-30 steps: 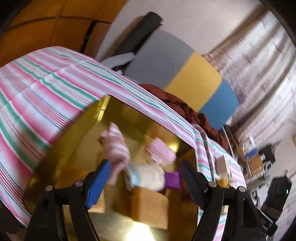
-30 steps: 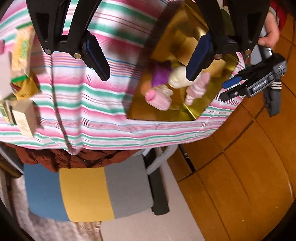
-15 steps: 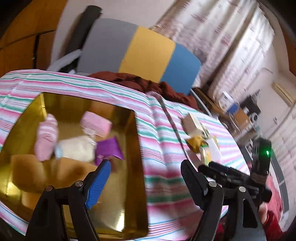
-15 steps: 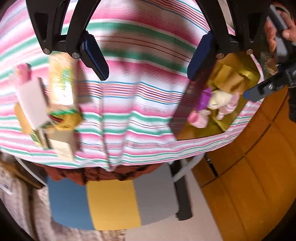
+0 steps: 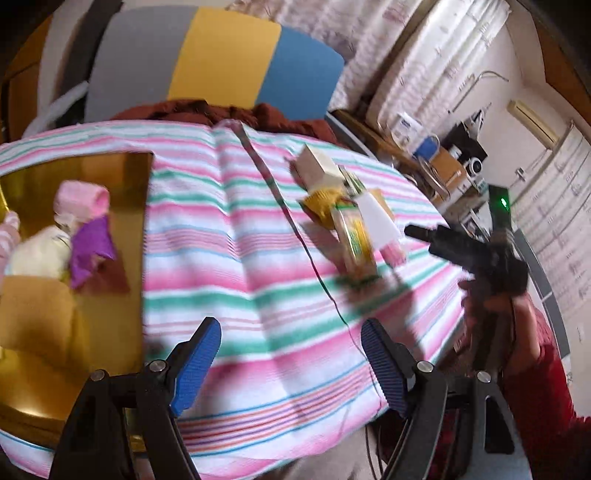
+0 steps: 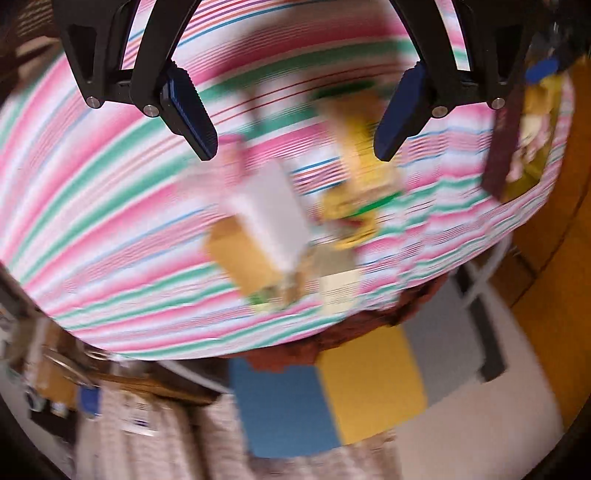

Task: Organize objects
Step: 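Grasp the clear pink hair roller with the right tool, then grasp the WEIDAN cracker pack with the left tool while the right tool holds the roller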

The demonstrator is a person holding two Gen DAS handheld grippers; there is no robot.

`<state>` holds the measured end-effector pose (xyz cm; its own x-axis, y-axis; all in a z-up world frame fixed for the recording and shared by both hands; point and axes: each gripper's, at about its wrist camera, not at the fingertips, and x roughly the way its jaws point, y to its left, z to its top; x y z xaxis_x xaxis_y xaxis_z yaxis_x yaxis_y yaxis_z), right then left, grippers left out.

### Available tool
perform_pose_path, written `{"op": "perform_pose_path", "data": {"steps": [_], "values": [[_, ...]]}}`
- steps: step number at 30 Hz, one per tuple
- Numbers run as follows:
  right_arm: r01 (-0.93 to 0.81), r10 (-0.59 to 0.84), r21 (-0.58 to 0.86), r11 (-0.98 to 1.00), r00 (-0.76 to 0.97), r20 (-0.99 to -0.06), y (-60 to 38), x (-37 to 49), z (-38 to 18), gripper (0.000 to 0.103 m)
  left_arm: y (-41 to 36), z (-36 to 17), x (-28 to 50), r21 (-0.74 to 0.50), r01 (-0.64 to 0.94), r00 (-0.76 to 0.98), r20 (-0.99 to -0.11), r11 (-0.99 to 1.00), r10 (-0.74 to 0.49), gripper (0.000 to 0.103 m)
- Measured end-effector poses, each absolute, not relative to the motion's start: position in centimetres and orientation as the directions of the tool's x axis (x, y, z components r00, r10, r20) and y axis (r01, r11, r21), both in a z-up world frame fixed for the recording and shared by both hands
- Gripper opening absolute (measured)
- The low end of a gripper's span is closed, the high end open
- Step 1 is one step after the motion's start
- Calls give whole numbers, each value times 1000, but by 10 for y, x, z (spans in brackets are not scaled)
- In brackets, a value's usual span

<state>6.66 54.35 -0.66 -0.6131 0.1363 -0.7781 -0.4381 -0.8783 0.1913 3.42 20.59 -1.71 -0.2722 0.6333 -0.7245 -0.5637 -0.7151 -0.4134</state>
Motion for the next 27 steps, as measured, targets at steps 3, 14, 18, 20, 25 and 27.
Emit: {"op": "perform_pose_path", "data": {"steps": [3,14,18,20,25,27], "values": [[-477,190,121,-871,-553,-811,570,59,-17,87,213,-22,39,-406,-574,-250,-740,-711,624,80],[-405,166,26,-914,-434,-886,588,27,-62,62,234,-32,37,-404,-584,-204,-766,-704,609,80],[-393,158,32,-919,-442,-883,584,26,-62,59,250,-35,31,-422,-582,-181,-766,-695,617,80],[-409,186,9,-912,-434,-882,583,30,-59,59,261,-35,27,-426,-581,-177,-766,-694,618,80],[-570,318,-70,-819,-348,-882,611,51,-59,59,292,-35,15,-423,-580,-172,-772,-696,613,80],[-625,283,-8,-781,-342,-896,628,57,-62,59,308,-36,10,-423,-580,-167,-774,-696,611,80]]}}
